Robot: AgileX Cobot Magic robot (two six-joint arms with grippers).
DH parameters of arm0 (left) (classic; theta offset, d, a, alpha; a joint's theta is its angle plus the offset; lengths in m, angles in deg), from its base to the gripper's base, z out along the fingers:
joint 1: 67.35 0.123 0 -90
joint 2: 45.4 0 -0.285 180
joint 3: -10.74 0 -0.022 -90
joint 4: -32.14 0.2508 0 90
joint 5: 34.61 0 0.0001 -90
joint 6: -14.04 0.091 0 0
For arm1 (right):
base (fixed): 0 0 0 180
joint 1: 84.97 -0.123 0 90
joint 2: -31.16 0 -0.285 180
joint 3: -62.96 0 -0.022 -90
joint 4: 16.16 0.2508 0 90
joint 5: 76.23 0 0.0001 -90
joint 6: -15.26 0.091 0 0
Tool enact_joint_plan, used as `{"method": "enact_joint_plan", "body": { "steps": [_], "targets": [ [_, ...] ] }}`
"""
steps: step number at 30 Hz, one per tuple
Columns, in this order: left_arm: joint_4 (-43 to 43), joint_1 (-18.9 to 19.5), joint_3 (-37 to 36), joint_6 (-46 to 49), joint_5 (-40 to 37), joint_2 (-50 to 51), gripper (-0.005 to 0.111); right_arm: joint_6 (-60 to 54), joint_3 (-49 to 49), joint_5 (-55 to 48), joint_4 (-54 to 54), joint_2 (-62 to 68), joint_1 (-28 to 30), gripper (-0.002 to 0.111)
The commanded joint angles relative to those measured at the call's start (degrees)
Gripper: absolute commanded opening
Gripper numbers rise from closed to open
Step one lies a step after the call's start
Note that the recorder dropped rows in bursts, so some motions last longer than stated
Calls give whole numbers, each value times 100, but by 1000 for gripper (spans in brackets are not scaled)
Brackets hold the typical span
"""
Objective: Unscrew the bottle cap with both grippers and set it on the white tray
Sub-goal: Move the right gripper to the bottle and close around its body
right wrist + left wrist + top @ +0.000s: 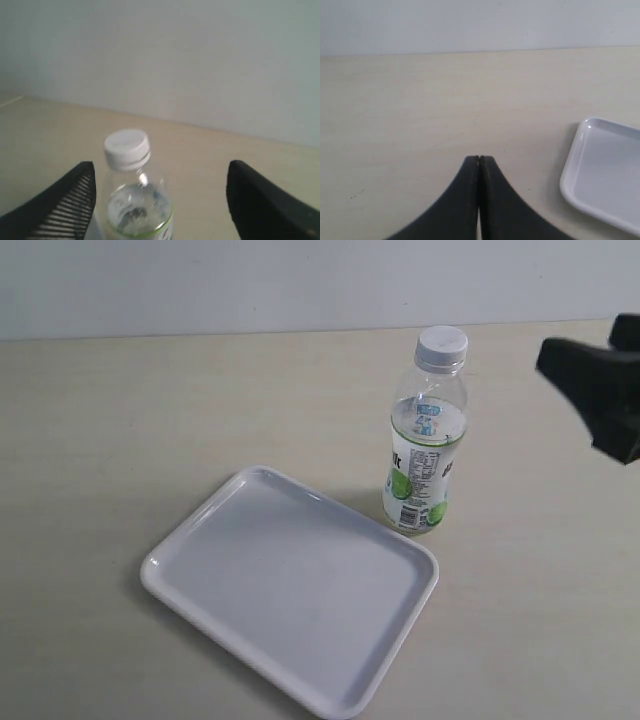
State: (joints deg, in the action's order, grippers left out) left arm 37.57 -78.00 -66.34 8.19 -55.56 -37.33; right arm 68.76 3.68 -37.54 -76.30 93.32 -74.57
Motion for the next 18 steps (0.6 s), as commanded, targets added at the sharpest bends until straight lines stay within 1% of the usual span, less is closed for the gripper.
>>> {"method": "enact_joint_plan", "body": {
  "steps": [1, 4, 7, 9, 12, 16, 18],
  "targets": [
    [-58, 8, -14, -8, 63, -29, 0, -518, -301, 433, -322, 834, 23, 70],
    [-58, 8, -14, -8, 63, -29, 0, -1365, -657, 566, -49, 1180, 23, 70],
    [-58, 8, -14, -8, 63, -29, 0, -2219, -1075, 1046, 492, 1421, 23, 71],
    [-58, 8, -14, -8, 63, -29, 0, -2736, -1339, 1402, 706, 1585, 23, 73],
    [-58, 8, -14, -8, 63, -29, 0, -3033, -1528, 1624, 922, 1846, 23, 78],
    [-58, 8, -14, -8, 63, -29, 0, -3237, -1528, 1856, 937, 2295, 23, 79],
    [-58, 8, -14, -8, 63, -29, 0, -3475, -1528, 1977, 1175, 2550, 23, 79]
  ]
}}
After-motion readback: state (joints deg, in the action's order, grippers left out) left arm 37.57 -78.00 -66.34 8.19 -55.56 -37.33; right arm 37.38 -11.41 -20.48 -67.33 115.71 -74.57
